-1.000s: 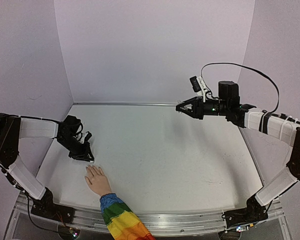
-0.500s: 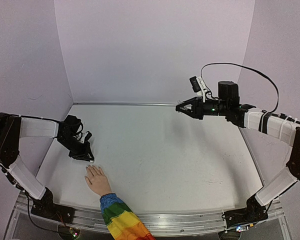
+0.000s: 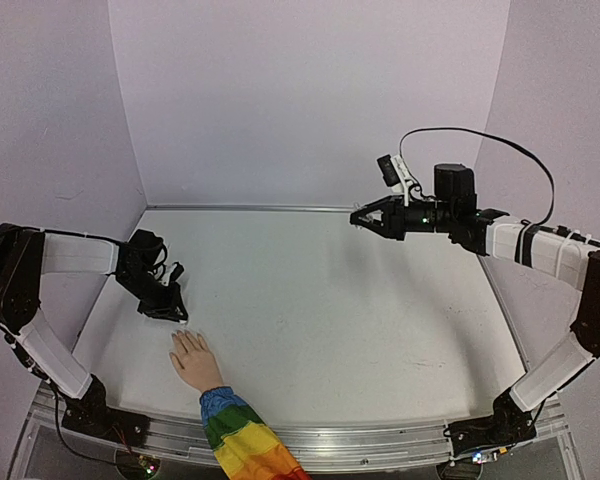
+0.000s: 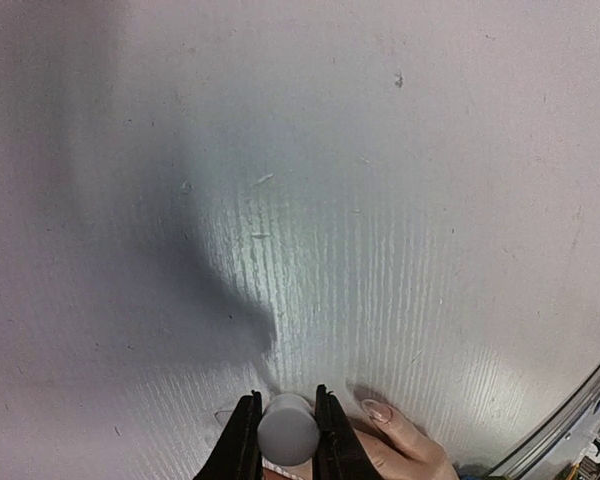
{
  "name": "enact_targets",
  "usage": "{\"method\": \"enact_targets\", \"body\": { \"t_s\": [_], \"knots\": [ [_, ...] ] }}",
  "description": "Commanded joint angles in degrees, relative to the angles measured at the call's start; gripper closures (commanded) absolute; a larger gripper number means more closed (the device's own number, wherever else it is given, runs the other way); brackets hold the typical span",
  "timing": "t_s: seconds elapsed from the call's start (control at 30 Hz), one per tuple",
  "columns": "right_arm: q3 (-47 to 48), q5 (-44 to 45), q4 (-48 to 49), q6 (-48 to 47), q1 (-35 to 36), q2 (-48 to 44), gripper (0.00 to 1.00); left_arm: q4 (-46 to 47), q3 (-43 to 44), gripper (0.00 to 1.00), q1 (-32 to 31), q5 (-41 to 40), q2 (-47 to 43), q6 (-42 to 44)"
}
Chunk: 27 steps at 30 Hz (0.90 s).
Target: Paint the nails
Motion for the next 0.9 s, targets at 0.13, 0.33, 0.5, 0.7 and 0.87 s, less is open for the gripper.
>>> {"method": "enact_targets", "body": {
  "t_s": [0.13, 0.33, 0.5, 0.7, 0.87],
  "knots": [
    [1.5, -2.0, 3.9, 0.6, -0.2, 0.1, 1.00, -0.6, 2.6, 1.00, -0.2, -0.8, 0.5, -0.5],
    [1.5, -1.9, 4.0, 0.6, -0.2, 0.3, 1.00, -0.7, 3.0, 1.00, -0.2, -0.8, 0.8, -0.5],
    [1.7, -2.1, 4.2, 0.7, -0.2, 0.6, 1.00, -0.7, 3.3, 1.00, -0.2, -0.9, 1.1, -0.4],
    [1.7, -2.2, 4.3, 0.9, -0.2, 1.1, 1.00, -0.8, 3.5, 1.00, -0.2, -1.1, 1.1, -0.2],
    [1.9, -2.7, 4.6, 1.2, -0.2, 1.5, 1.00, -1.4, 3.7, 1.00, -0.2, -2.0, 0.5, 0.3]
  ]
}}
